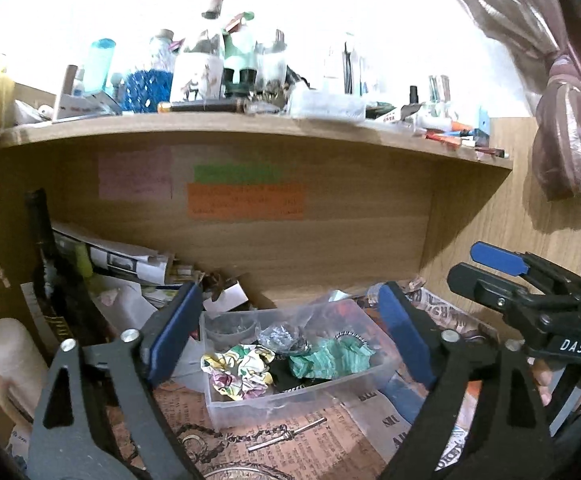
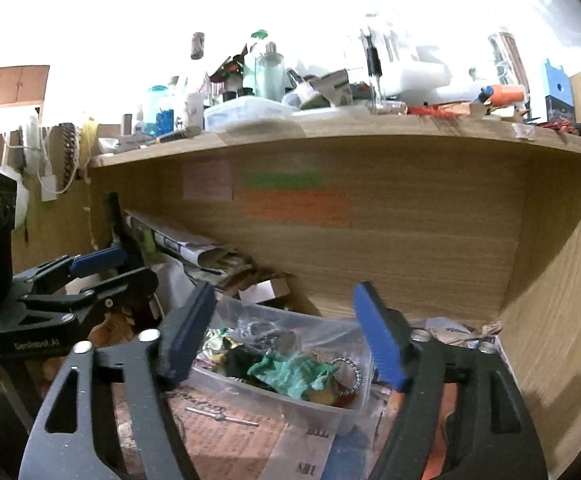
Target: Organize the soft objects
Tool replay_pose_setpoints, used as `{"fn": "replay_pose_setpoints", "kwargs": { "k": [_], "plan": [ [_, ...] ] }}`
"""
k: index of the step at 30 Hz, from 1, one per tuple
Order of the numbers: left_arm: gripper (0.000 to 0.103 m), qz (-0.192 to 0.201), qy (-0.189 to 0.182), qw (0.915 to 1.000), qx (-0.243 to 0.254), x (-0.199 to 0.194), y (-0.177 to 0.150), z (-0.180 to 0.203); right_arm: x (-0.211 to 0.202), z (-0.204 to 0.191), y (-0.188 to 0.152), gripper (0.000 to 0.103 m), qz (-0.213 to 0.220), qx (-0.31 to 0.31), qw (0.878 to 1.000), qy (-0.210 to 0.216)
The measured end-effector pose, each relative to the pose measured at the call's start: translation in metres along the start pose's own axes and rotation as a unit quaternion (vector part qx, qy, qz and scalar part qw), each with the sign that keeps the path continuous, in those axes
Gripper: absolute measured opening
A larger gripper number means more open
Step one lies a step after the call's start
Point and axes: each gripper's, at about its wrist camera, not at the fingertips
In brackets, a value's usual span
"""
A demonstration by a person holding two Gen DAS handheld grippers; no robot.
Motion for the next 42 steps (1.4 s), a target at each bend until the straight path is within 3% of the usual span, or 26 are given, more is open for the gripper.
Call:
{"fn": "replay_pose_setpoints", "kwargs": {
  "k": [6, 9, 11, 42],
  "plan": [
    [0.101, 0.008, 0.003, 1.0000, 0.000, -0.013, -0.001, 0.004, -0.012, -0.005, -0.003, 0.085, 0.011, 0.006, 1.000, -0.001],
    [0.103, 0.008, 0.006, 0.9999, -0.001, -0.015, -0.003, 0.005, -0.016, -0.008, -0.005, 0.099, 0.017, 0.006, 1.000, -0.005],
    [0.103, 0.006, 0.005, 1.0000, -0.004, -0.015, -0.004, 0.005, -0.020, -0.008, -0.007, 0.103, 0.023, 0.007, 1.000, -0.008],
    [0.103, -0.001, 0.015, 0.9998, -0.013, -0.011, -0.012, -0.004, -0.018, -0.001, -0.012, 0.103, 0.017, 0.025, 1.000, -0.006]
  ]
}}
Point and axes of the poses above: each gripper's, at about its wrist camera, not at the fingertips, and x roughly the way its jaws point, z to its right, y to its top, and after that the axes turned 12 degrees about x, right-handed
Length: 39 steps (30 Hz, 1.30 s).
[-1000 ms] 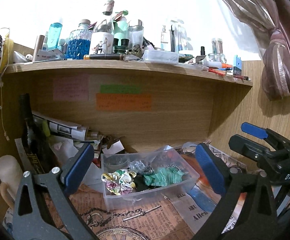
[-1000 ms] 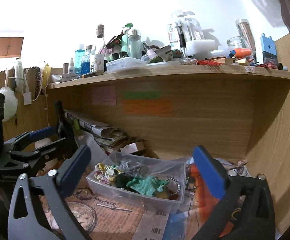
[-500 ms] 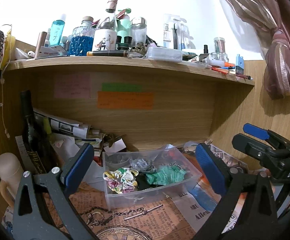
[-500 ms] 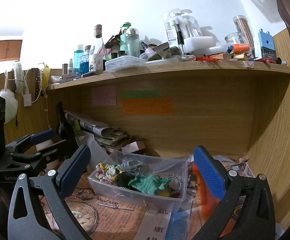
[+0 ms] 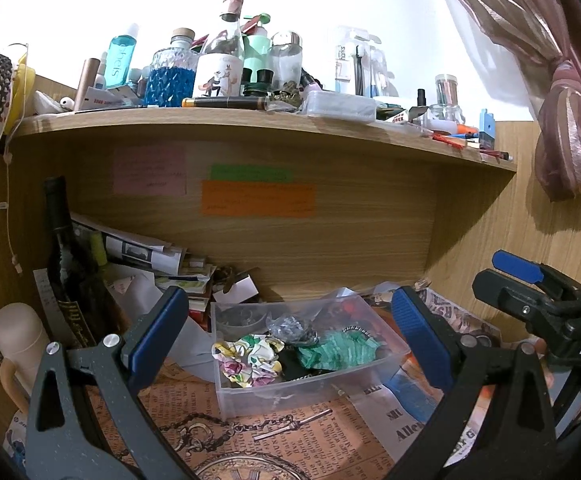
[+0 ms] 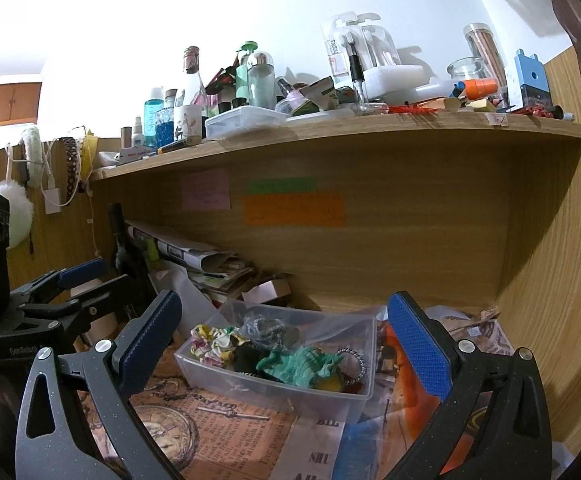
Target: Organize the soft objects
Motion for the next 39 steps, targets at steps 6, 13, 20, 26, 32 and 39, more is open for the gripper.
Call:
{"fn": "replay_pose_setpoints", "kwargs": {
  "k": [6, 13, 20, 26, 32, 39],
  "plan": [
    [0.103, -0.005, -0.005, 1.0000, -0.001, 0.002, -0.001, 0.001, 0.000, 0.000, 0.000, 0.103, -0.001, 0.001, 1.000, 0.001],
    [0.103, -0.007, -0.009, 0.9999, 0.003, 0.004, -0.002, 0.002, 0.003, -0.001, -0.002, 0.103, -0.008, 0.001, 1.000, 0.001],
    [0.103, -0.011, -0.012, 0.9999, 0.002, 0.008, -0.004, 0.002, 0.004, -0.002, -0.004, 0.103, -0.010, 0.003, 1.000, 0.001],
    [0.103, -0.011, -0.017, 0.9998, 0.000, 0.010, -0.004, 0.000, 0.007, 0.001, -0.005, 0.103, -0.015, 0.006, 1.000, 0.002],
    [0.103, -0.006, -0.019, 0.9998, 0.003, 0.010, -0.002, 0.000, 0.009, 0.003, -0.006, 0.103, -0.019, 0.009, 1.000, 0.005],
    [0.103, -0.004, -0.029, 0.9995, 0.007, 0.011, -0.002, 0.001, 0.010, 0.003, -0.006, 0.103, -0.019, 0.009, 1.000, 0.005]
  ]
}}
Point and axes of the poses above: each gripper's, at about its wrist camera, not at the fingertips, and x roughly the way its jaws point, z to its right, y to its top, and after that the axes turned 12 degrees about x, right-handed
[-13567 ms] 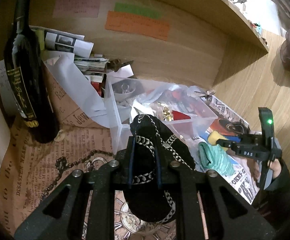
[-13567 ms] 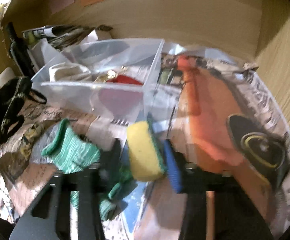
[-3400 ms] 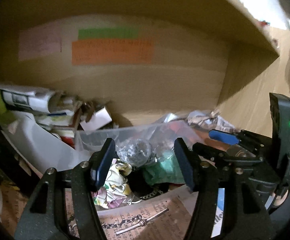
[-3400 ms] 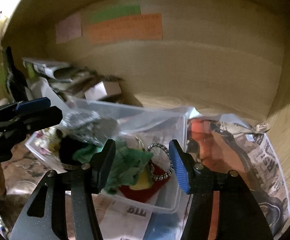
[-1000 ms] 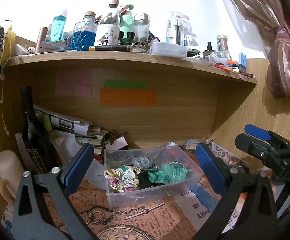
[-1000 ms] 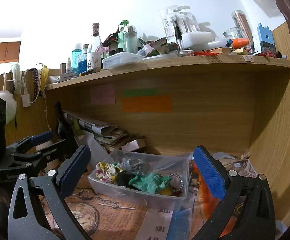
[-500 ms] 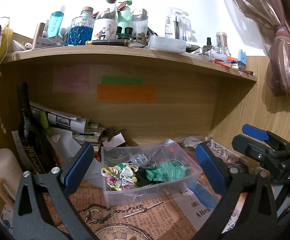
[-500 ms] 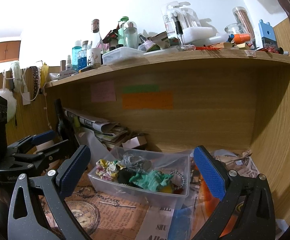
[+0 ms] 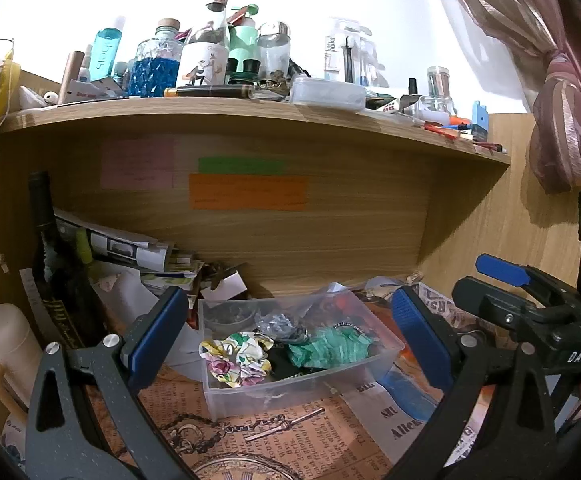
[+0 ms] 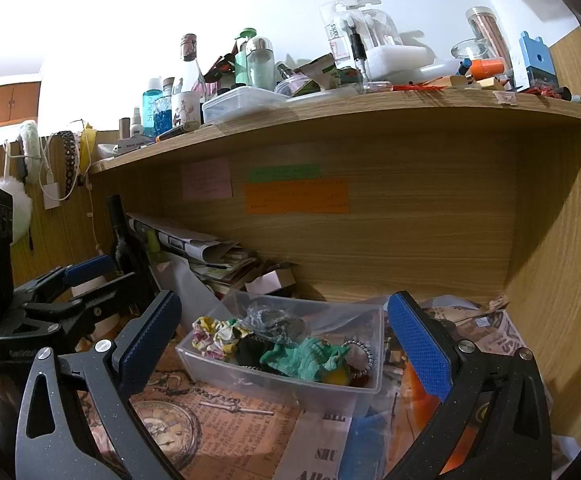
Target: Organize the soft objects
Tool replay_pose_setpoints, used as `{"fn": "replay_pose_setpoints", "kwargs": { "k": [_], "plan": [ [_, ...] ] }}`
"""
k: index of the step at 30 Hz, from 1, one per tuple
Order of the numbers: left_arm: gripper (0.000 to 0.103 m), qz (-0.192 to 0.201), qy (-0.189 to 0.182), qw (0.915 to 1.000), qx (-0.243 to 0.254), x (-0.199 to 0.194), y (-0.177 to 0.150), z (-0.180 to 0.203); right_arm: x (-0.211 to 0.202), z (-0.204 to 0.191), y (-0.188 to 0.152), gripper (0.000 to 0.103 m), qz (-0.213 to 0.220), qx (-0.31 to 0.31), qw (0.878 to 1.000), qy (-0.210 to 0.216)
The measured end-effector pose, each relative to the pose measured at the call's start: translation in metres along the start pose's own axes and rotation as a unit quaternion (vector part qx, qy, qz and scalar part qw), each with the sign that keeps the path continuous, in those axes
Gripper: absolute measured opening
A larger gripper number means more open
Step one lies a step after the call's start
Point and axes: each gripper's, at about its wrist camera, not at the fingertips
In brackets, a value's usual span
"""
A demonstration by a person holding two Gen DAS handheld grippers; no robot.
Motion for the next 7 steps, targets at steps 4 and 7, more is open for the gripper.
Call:
{"fn": "replay_pose_setpoints", "kwargs": {
  "k": [4, 7],
  "plan": [
    [0.103, 0.001, -0.001, 1.0000, -0.002, -0.0001, -0.0004, -0.0009, 0.0005, 0.0003, 0.0007, 0.103, -0.002, -0.001, 1.000, 0.003],
    [0.103, 0.001, -0.003, 1.0000, -0.003, 0.0004, -0.0001, -0.0021, 0.0020, 0.0006, 0.0013, 0.103, -0.004, -0.002, 1.000, 0.004]
  ]
}}
Point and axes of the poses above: each gripper's, at about its wrist camera, not at the fingertips, and x roughly the way its jaws point, z to its right, y to its top, and after that the axes turned 12 degrees about x, right-handed
